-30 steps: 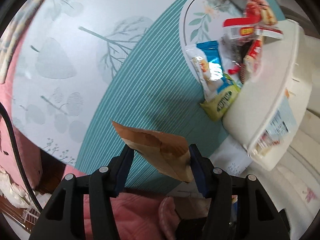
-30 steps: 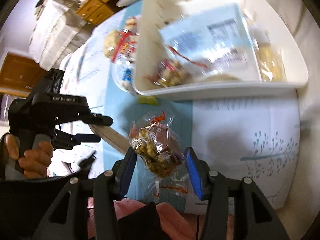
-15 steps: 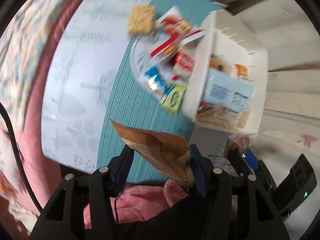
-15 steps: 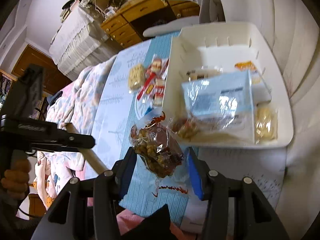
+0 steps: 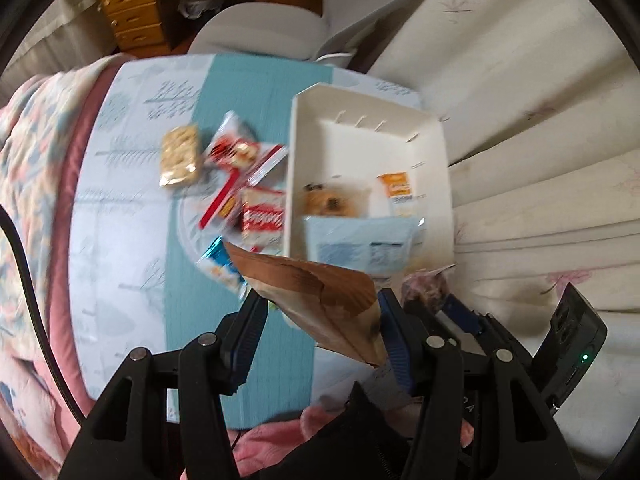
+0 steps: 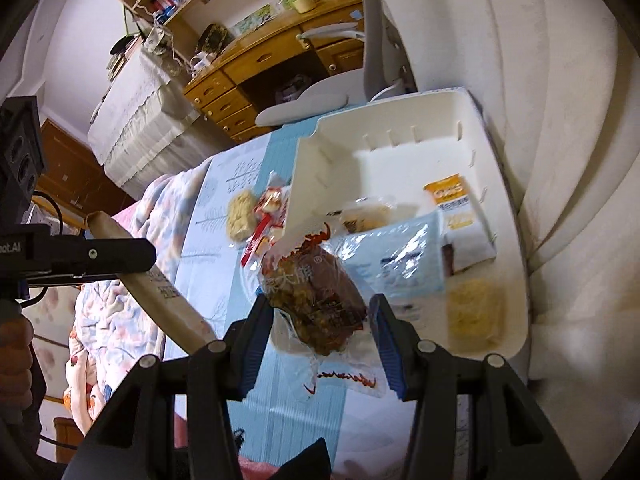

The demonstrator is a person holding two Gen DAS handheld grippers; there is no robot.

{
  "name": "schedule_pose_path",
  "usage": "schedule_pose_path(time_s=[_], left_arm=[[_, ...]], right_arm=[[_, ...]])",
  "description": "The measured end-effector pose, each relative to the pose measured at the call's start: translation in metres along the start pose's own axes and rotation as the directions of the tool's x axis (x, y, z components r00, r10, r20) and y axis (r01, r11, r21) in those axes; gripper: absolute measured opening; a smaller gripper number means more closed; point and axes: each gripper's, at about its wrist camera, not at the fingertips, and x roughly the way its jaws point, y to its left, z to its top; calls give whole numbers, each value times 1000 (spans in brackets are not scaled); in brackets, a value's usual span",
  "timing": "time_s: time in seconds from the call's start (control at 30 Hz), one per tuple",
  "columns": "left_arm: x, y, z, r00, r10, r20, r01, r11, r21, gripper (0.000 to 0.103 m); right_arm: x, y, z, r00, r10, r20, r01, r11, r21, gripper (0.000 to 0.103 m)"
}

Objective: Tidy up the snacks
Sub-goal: 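Lift the paper bag and nut bag and lower both into the white tray, then open both tools and withdraw them from the tray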

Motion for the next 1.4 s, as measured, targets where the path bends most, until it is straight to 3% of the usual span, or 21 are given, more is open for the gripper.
schedule_pose_path(time_s=[0.3, 0.43, 0.57, 0.73, 1.0, 1.4], left_arm=[[42, -31, 21, 1000, -18, -2, 18, 999, 35, 55], [63, -33, 17, 999, 0, -49, 2, 999, 48, 56], [68, -30, 11, 997, 1, -75, 2, 999, 43, 66], [53, -23, 3, 998, -25, -64, 30, 997, 67, 67], [10, 7, -8, 999, -52, 3, 51, 993, 109, 67], [-52, 98, -21, 996, -62, 67, 47, 976, 211, 71]], right_arm=[[10, -22, 9, 1000, -5, -3, 5, 1000, 21, 52], [15, -31, 6, 1000, -7, -14, 7, 998, 64, 52], [17, -37, -1, 999, -18, -39, 22, 993, 115, 60], [14, -36, -6, 998, -29, -50, 36, 988, 152, 66], [4, -4, -12, 998, -57, -29, 61, 986, 158, 67], [10, 76, -29, 997, -80, 18, 74, 972, 222, 68]])
